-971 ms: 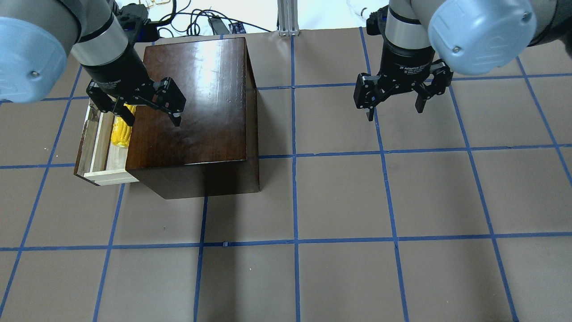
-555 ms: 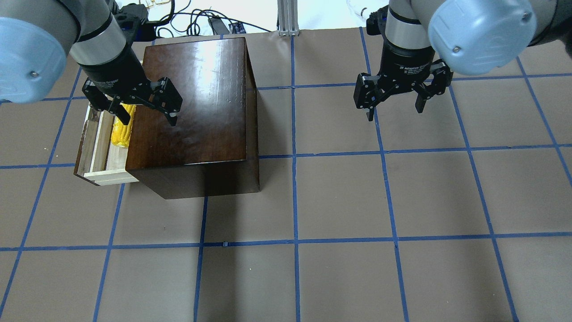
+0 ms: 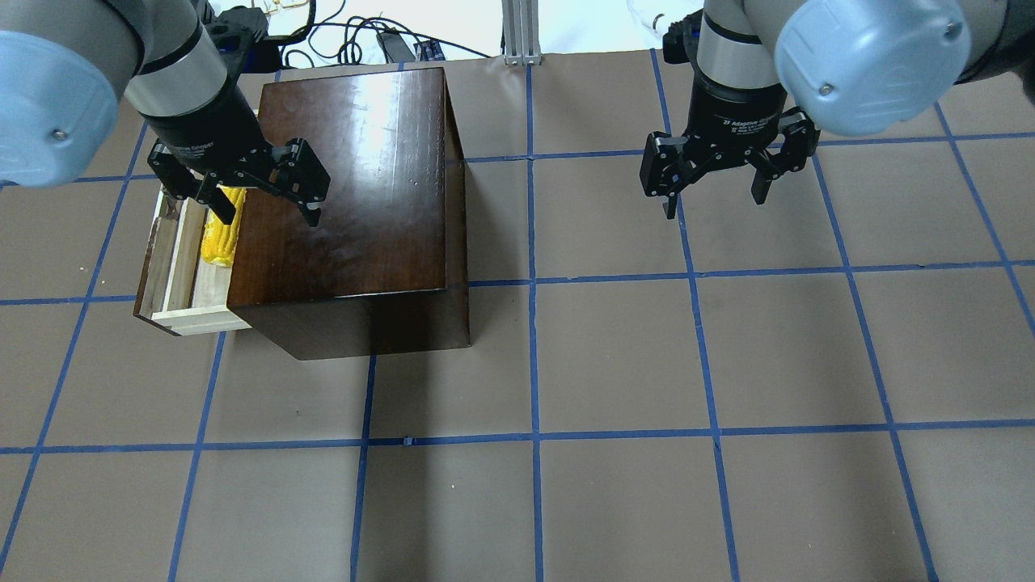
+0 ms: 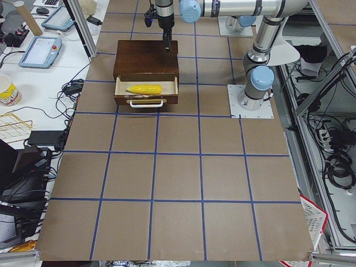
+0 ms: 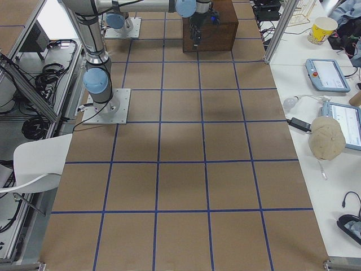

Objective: Open drawer and put corn inside

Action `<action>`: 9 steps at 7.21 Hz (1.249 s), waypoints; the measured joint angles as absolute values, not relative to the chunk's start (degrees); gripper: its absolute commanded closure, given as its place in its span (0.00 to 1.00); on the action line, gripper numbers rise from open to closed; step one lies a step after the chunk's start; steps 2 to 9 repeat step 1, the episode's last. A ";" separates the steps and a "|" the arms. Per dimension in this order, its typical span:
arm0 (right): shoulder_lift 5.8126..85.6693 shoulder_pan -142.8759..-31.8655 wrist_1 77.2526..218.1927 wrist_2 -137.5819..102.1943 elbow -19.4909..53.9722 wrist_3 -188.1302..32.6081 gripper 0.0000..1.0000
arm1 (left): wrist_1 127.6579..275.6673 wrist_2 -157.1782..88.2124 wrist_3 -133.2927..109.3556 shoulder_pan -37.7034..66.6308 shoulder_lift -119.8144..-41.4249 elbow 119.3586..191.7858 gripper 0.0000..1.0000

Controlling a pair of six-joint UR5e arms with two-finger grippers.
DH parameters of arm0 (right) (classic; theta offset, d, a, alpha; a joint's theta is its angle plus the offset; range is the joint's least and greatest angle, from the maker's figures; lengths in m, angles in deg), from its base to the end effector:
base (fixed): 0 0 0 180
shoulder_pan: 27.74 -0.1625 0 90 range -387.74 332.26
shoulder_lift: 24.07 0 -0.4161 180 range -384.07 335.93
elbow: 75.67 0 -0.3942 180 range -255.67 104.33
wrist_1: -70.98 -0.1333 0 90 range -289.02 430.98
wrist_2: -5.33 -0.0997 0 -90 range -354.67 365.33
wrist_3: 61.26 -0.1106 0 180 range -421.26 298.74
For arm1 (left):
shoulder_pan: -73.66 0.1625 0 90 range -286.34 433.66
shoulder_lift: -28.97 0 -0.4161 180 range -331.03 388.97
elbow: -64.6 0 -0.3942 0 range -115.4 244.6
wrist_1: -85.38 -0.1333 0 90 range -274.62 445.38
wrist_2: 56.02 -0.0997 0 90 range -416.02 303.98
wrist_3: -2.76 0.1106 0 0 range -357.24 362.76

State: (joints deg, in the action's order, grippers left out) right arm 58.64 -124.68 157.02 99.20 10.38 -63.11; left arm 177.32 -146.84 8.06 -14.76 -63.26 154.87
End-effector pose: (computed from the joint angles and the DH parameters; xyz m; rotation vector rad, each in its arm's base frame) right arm 0.1891 -0.5121 0.4301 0.1424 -3.0556 -0.1866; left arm -0.1179 -0.5043 0.4431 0.1024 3.1279 0.1224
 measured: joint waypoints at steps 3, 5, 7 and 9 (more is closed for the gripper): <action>58.64 -124.68 157.02 99.20 10.38 -63.11 0.00 | 177.31 -146.66 8.04 -14.76 -63.24 154.90 0.00; 58.64 -124.68 157.02 99.20 10.38 -63.11 0.00 | 177.31 -146.66 8.04 -14.76 -63.24 154.90 0.00; 58.64 -124.68 157.02 99.20 10.38 -63.11 0.00 | 177.31 -146.66 8.04 -14.76 -63.24 154.90 0.00; 58.64 -124.68 157.02 99.20 10.38 -63.11 0.00 | 177.31 -146.66 8.04 -14.76 -63.24 154.90 0.00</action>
